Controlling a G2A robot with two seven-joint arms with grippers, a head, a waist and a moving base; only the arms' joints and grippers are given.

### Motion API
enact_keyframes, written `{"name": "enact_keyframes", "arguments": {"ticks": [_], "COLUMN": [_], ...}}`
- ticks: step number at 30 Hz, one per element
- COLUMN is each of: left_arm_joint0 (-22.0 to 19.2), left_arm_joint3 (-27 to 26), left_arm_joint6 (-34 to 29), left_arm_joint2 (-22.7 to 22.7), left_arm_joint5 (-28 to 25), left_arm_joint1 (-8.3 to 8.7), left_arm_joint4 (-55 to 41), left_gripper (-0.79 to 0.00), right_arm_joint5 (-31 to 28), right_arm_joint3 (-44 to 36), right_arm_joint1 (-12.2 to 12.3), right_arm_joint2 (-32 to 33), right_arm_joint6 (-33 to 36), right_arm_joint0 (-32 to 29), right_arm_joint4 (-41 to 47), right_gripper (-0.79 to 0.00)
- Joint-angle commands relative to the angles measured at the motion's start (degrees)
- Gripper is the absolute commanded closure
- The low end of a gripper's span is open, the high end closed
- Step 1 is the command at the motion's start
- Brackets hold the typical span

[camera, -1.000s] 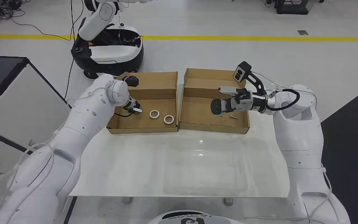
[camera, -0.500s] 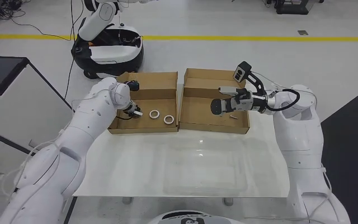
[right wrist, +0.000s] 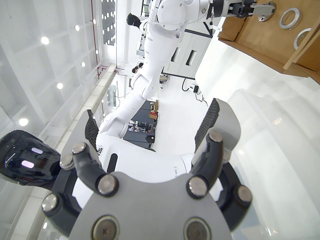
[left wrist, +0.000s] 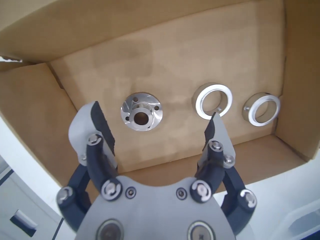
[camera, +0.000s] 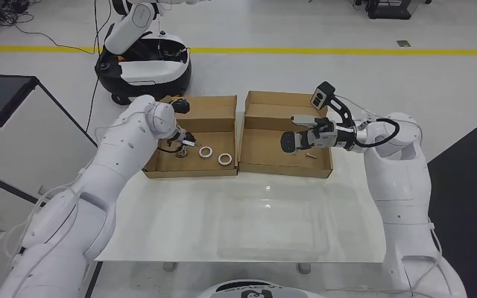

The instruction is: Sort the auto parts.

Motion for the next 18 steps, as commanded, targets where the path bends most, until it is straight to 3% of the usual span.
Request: {"name": "enact_keyframes", "arguments": {"ticks": [1, 9, 18], "left_arm_joint0": [0.6, 6.8, 23.9], "left_arm_joint3": [-1.7, -13.2, -33.9], "left_arm_joint6": [-0.4, -4.6, -9.7], "left_arm_joint2": [-1.4, -10.3, -28.6], "left_arm_joint5": [-1.0, -3.0, -2.1], "left_arm_joint1": [0.38, 4.13, 9.74], "left_arm_joint4": [-1.9, -9.4, -25.8], "left_gripper": [-0.785, -0.785, -0.785], "right_arm_joint5": [0.0, 0.0, 0.0], "right_arm_joint3": [0.0, 0.0, 0.0], "right_arm_joint1": [0.0, 0.0, 0.0], "right_arm_joint2": [0.0, 0.0, 0.0], "right_arm_joint6": [0.0, 0.0, 0.0], "right_arm_joint0": [0.0, 0.0, 0.0], "right_arm_joint4": [0.0, 0.0, 0.0], "right_gripper": [-0.785, -0.785, -0.785]}}
